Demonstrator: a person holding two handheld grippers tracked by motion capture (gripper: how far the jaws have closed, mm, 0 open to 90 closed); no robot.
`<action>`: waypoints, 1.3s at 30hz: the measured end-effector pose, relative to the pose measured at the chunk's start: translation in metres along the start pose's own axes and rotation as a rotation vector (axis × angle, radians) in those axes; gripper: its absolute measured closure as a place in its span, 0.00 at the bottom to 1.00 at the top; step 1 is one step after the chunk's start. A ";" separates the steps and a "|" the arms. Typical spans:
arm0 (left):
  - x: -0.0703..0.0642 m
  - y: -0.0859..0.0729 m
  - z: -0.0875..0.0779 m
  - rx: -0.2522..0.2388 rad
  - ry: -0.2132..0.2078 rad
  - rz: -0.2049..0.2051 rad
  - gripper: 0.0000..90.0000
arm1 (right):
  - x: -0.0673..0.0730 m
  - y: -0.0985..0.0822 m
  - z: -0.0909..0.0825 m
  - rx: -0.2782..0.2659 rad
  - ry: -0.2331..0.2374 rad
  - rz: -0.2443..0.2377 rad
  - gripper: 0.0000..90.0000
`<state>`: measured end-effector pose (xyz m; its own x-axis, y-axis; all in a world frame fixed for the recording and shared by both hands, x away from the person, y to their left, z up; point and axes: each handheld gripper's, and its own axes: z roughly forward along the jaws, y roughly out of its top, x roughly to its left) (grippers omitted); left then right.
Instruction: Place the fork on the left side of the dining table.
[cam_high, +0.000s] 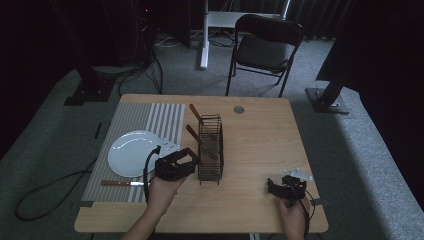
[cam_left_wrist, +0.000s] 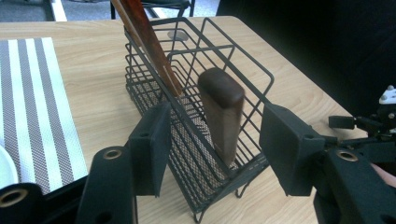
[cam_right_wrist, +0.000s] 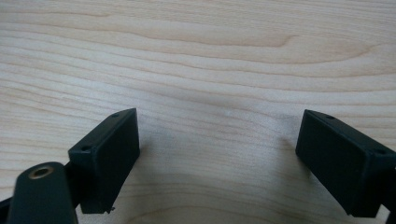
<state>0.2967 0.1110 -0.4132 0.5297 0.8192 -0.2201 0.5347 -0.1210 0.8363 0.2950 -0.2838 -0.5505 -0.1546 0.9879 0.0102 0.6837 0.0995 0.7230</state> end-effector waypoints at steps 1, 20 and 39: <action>0.001 0.000 0.001 0.001 -0.007 -0.002 0.57 | 0.000 0.000 0.000 0.000 0.000 0.000 0.15; 0.004 -0.007 0.009 -0.057 -0.075 -0.069 0.84 | 0.000 0.000 0.000 -0.001 0.000 0.002 0.15; 0.005 -0.012 0.005 -0.066 -0.069 -0.092 0.81 | 0.000 0.000 0.000 0.000 0.000 0.000 0.15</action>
<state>0.2963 0.1138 -0.4272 0.5256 0.7845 -0.3290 0.5395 -0.0083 0.8420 0.2950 -0.2839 -0.5505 -0.1547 0.9879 0.0098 0.6837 0.0999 0.7229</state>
